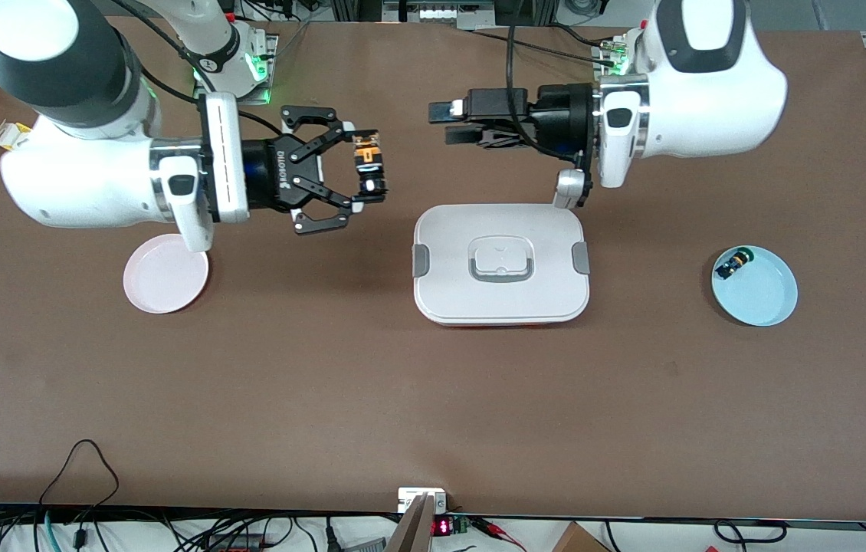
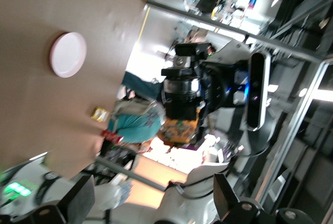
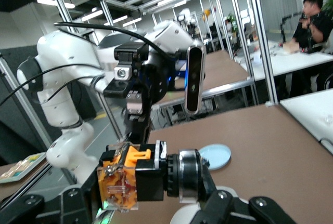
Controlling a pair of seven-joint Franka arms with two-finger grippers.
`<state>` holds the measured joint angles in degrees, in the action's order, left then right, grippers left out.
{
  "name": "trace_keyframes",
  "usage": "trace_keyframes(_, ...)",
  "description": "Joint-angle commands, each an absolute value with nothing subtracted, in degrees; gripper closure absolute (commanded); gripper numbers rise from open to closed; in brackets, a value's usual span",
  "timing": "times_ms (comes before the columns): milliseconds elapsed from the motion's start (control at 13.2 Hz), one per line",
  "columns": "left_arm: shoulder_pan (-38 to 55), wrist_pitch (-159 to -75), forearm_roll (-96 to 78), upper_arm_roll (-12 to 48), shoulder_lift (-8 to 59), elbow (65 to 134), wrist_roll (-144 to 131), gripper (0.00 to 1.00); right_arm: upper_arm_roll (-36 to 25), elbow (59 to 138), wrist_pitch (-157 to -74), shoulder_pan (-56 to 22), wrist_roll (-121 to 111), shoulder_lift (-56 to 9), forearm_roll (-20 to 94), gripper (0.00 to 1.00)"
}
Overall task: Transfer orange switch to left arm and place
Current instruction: 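Carry the switch above the box toward the approaching left gripper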
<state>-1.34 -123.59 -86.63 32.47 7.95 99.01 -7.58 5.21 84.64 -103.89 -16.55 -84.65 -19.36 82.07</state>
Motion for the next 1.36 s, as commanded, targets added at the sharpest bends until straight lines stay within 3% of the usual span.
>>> trace_keyframes(0, -1.67, -129.71, -91.75, 34.62, 8.43, 99.32, -7.38, 0.0, 5.01, 85.78, -107.4, -18.28, -90.08, -19.77, 86.13, 0.99)
trace_keyframes(682, -1.32, -132.72, -91.32, 34.72, 11.51, 97.48, 0.95, 0.0, 5.01, 87.19, -111.01, -20.74, -98.53, -20.65, 94.13, 0.99)
trace_keyframes(986, -0.97, -132.8, -90.97, 34.8, 12.13, 97.29, 5.88, 0.24, 5.01, 87.19, -112.58, -21.97, -98.26, -20.65, 94.22, 0.99)
trace_keyframes(1213, -0.26, -135.52, -91.23, 34.89, 12.13, 97.12, 7.03, 0.28, 5.01, 87.62, -113.29, -22.94, -98.0, -20.65, 94.13, 0.99)
trace_keyframes(1289, -0.26, -135.44, -91.14, 34.89, 12.04, 97.21, 7.38, 0.42, 5.01, 87.63, -113.64, -23.03, -97.74, -20.57, 94.13, 0.99)
